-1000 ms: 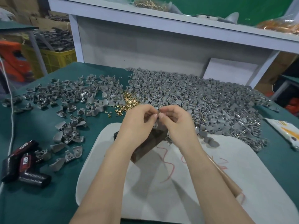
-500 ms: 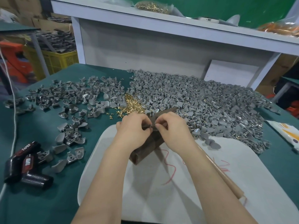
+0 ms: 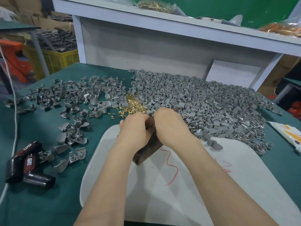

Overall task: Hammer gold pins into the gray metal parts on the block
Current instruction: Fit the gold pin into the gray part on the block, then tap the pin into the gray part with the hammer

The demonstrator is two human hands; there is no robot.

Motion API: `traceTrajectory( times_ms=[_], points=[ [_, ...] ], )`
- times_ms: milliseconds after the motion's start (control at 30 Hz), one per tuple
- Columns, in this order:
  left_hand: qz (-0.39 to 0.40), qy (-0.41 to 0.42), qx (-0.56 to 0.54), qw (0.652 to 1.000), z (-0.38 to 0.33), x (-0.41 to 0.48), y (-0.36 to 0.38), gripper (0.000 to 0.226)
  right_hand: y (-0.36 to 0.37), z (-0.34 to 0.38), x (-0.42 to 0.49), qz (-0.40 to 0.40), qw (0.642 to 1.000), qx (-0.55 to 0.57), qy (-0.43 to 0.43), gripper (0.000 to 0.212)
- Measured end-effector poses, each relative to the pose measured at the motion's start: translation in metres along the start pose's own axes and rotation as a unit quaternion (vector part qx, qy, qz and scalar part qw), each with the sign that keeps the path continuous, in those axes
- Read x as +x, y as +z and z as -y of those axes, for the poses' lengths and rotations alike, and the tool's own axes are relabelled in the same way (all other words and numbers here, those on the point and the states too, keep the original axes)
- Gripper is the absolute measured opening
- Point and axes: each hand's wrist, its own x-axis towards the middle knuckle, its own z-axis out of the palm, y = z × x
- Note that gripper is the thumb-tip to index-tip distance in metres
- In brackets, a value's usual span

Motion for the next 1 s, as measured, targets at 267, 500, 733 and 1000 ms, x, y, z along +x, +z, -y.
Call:
traceTrajectory(
  times_ms=[267,500,733,1000],
  points=[
    [-0.005,0.004,0.002,1.000,-0.001,0.001,0.001,0.010,-0.001,-0.003,0.001,0.014,1.000,0.015,0.022,0.017],
    [-0.013,-0.007,-0.053,0.998,0.001,-0.003,0.001,0.010,0.016,-0.026,0.000,-0.026,0.982,0.177,0.052,0.015],
    [-0.046,-0.020,-0.033,0.998,0.003,0.001,0.007,0.012,0.041,-0.076,-0.019,0.030,0.956,0.156,0.246,0.027],
    [-0.037,-0.024,-0.038,0.998,0.004,0.002,0.007,0.013,0.044,-0.079,-0.014,0.057,0.928,0.268,0.254,0.017]
  ],
)
